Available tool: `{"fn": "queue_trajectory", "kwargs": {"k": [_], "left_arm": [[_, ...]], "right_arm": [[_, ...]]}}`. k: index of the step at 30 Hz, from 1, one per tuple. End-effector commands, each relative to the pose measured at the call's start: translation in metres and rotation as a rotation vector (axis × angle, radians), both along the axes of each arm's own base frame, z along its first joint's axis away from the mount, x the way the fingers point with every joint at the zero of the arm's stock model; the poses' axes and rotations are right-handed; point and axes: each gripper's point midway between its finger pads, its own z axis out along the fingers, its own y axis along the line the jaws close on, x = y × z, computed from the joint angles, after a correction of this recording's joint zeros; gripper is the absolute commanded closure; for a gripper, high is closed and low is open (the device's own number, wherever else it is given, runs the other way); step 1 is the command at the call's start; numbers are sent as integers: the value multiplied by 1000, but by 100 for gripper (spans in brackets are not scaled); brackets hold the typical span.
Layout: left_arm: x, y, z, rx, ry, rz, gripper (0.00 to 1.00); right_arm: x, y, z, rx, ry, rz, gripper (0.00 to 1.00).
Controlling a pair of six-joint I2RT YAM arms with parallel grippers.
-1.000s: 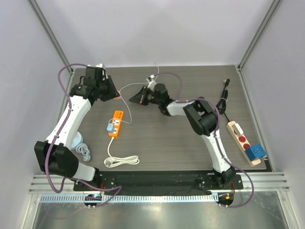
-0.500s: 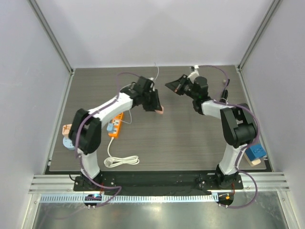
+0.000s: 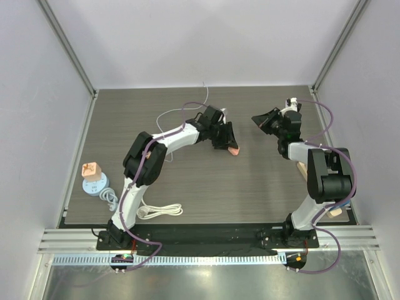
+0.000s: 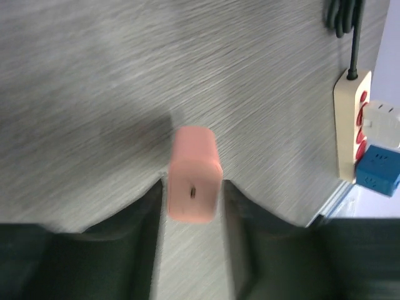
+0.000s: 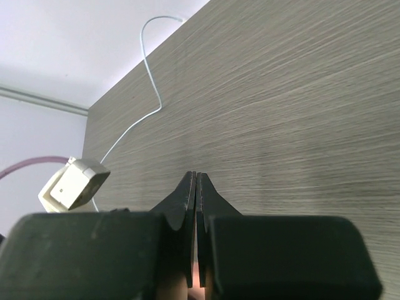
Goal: Pull the plug off the socket
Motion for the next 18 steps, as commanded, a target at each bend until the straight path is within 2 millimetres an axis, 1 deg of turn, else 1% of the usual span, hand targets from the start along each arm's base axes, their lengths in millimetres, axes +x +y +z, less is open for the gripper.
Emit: {"fn": "queue_trajectory", "kwargs": {"k": [1, 2, 3, 4, 5, 6, 8, 10, 11, 12, 13, 14, 15, 16, 17, 18], "left_arm": [[14, -12, 32, -39, -136, -81, 50], [15, -8, 31, -16, -140, -81, 45], [16, 2, 25, 34, -139, -60, 39], [17, 5, 30, 45, -151, -61, 32], [19, 8, 33, 55, -169, -72, 32], [18, 16, 33, 91, -154, -72, 30], [19, 23, 53, 115, -187, -66, 30], [20, 40, 64, 179, -227, -47, 29], [16, 51, 87, 193, -264, -33, 28], [21, 64, 96, 242, -311, -5, 27], [17, 73, 109, 261, -342, 4, 26], [11, 90, 135, 281, -385, 33, 25], [2, 105, 136, 323, -401, 31, 24], [3, 125, 144, 384, -438, 77, 21], [-10, 146, 170, 398, -475, 102, 19], [-20, 164, 162, 453, -466, 101, 17]], "right_arm": [[5, 9, 23, 19, -92, 33, 95], [5, 9, 22, 19, -89, 35, 95], [5, 8, 19, 16, -85, 34, 95], [6, 7, 18, 15, -82, 30, 95], [6, 8, 17, 17, -80, 31, 95], [7, 9, 18, 19, -81, 35, 95], [7, 11, 19, 21, -83, 39, 95], [7, 16, 17, 14, -80, 51, 94], [7, 18, 14, 2, -71, 60, 94], [7, 23, 12, -7, -69, 73, 94], [6, 25, 10, -14, -63, 81, 93], [6, 28, 5, -20, -46, 91, 92], [6, 30, 4, -25, -43, 98, 91], [5, 36, 4, -25, -44, 111, 91], [5, 41, 3, -24, -44, 121, 91], [5, 45, 3, -27, -44, 133, 91]]}}
